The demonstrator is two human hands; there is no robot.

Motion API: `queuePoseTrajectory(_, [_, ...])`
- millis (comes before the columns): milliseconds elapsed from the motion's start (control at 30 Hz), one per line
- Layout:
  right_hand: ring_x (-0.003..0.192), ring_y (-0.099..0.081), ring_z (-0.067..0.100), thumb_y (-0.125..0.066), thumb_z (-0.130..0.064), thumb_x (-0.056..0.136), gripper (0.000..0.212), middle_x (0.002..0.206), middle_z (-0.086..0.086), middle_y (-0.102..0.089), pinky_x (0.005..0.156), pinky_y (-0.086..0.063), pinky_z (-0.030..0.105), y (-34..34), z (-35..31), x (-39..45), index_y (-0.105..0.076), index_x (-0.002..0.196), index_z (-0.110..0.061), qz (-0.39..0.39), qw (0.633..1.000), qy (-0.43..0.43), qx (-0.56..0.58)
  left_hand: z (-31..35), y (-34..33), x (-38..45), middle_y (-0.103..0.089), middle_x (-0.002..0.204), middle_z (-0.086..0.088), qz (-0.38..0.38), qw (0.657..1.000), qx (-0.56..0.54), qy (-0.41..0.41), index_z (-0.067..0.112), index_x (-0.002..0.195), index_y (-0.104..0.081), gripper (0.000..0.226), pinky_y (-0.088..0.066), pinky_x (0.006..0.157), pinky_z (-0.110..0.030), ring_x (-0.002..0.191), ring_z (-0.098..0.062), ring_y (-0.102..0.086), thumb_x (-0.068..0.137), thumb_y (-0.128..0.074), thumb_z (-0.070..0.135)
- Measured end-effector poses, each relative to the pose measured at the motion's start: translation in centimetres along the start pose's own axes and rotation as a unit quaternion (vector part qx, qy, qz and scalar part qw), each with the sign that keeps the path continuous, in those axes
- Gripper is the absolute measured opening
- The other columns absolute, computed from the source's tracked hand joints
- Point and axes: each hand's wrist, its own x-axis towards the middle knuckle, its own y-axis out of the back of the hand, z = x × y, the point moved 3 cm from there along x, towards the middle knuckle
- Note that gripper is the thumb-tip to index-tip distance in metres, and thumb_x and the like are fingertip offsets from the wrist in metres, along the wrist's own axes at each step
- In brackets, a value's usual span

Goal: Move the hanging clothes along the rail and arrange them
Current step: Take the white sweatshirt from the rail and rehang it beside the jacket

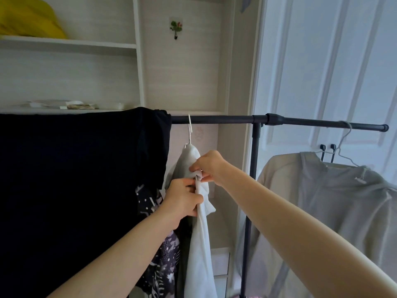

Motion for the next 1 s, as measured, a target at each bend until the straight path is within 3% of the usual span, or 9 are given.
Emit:
queuePoseTrajectory(100, [0.072, -0.068, 0.028, -0.069, -0.003, 0.081, 0.031, 0.073, 0.014, -0.062, 0.071, -0.061, 0.037, 0.3, 0.3, -0.1, -0.057, 0.109, 0.007, 0.005, 1.0, 0.003, 0.004, 0.1, -0.4, -0.3, -0.069, 0.095, -0.008, 0.003, 1.0, 0.006, 0.004, 0.012, 0.103, -0.066, 0.035, -0.06, 0.068, -0.041, 0.098, -0.034, -0.065, 0.08, -0.058, -0.013])
queuePoseTrajectory(167, [0.072, -0.069, 0.03, -0.07, -0.003, 0.081, 0.031, 0.075, 0.016, -0.064, 0.071, -0.061, 0.037, 0.6, -0.1, -0.1, -0.057, 0.107, 0.007, 0.017, 1.0, 0.009, 0.007, 0.6, -0.4, -0.5, -0.069, 0.104, -0.011, 0.017, 1.0, 0.01, 0.001, 0.008, 0.111, -0.066, 0.036, -0.058, 0.078, -0.048, 0.1, -0.034, -0.065, 0.081, -0.061, -0.01])
queuePoseTrajectory(333, [0.082, -0.073, 0.032, -0.071, -0.007, 0.08, 0.029, 0.08, 0.018, -0.067, 0.074, -0.061, 0.041, 1.7, -2.3, 0.2, -0.058, 0.104, 0.004, 0.04, 0.999, 0.035, 0.005, 3.1, 0.3, -0.3, -0.068, 0.105, -0.014, 0.039, 0.999, 0.0, -0.033, 0.008, 0.111, -0.067, 0.032, -0.061, 0.068, -0.038, 0.09, -0.03, -0.069, 0.082, -0.063, -0.006])
queuePoseTrajectory(500, [0.077, -0.072, 0.027, -0.071, -0.009, 0.082, 0.031, 0.088, 0.018, -0.067, 0.055, -0.059, 0.03, 1.5, -2.6, 0.4, -0.056, 0.108, 0.0, 0.041, 0.999, 0.031, -0.005, 3.5, 0.4, 0.2, -0.069, 0.106, -0.014, 0.034, 0.999, 0.02, -0.019, 0.012, 0.107, -0.067, 0.029, -0.061, 0.072, -0.039, 0.086, -0.029, -0.071, 0.081, -0.066, -0.002])
queuePoseTrajectory(633, [0.07, -0.07, 0.025, -0.072, -0.008, 0.081, 0.032, 0.083, 0.017, -0.066, 0.05, -0.057, 0.028, 1.4, -2.4, 0.5, -0.056, 0.108, 0.0, 0.039, 0.999, 0.024, 0.001, 3.4, 0.5, 0.2, -0.069, 0.103, -0.014, 0.031, 0.999, 0.008, -0.01, 0.011, 0.106, -0.067, 0.029, -0.061, 0.067, -0.035, 0.084, -0.028, -0.071, 0.081, -0.066, -0.003])
queuePoseTrajectory(733, [0.073, -0.07, 0.027, -0.07, -0.007, 0.081, 0.029, 0.085, 0.018, -0.066, 0.06, -0.06, 0.033, 1.9, -3.5, 0.7, -0.055, 0.104, 0.001, 0.045, 0.998, 0.041, 0.016, 4.9, 0.8, 0.2, -0.069, 0.097, -0.012, 0.034, 0.999, -0.002, -0.027, 0.015, 0.093, -0.065, 0.023, -0.06, 0.057, -0.027, 0.079, -0.024, -0.071, 0.081, -0.065, -0.004])
queuePoseTrajectory(833, [0.082, -0.072, 0.028, -0.068, -0.005, 0.082, 0.019, 0.085, 0.018, -0.066, 0.073, -0.061, 0.038, 2.3, -4.9, 1.0, -0.052, 0.093, -0.001, 0.053, 0.997, 0.056, 0.022, 6.3, 1.2, 0.7, -0.069, 0.099, -0.011, 0.046, 0.998, 0.002, -0.042, 0.019, 0.083, -0.064, 0.021, -0.061, 0.066, -0.031, 0.083, -0.025, -0.071, 0.08, -0.067, -0.002])
queuePoseTrajectory(900, [0.081, -0.071, 0.027, -0.066, -0.006, 0.083, 0.017, 0.085, 0.017, -0.066, 0.074, -0.061, 0.037, 2.2, -5.0, 1.1, -0.05, 0.085, -0.004, 0.055, 0.997, 0.052, 0.005, 6.5, 1.3, 1.0, -0.07, 0.099, -0.012, 0.044, 0.998, 0.007, -0.037, 0.019, 0.081, -0.064, 0.022, -0.061, 0.07, -0.034, 0.084, -0.026, -0.072, 0.08, -0.067, -0.002])
queuePoseTrajectory(1000, [0.079, -0.071, 0.026, -0.069, -0.008, 0.083, 0.02, 0.091, 0.018, -0.068, 0.071, -0.061, 0.035, 1.6, -3.5, 1.5, -0.05, 0.09, -0.004, 0.049, 0.998, 0.028, -0.025, 5.3, 1.2, 1.2, -0.071, 0.098, -0.013, 0.029, 0.999, 0.022, -0.011, 0.016, 0.086, -0.066, 0.02, -0.061, 0.073, -0.036, 0.082, -0.026, -0.072, 0.08, -0.065, -0.004])
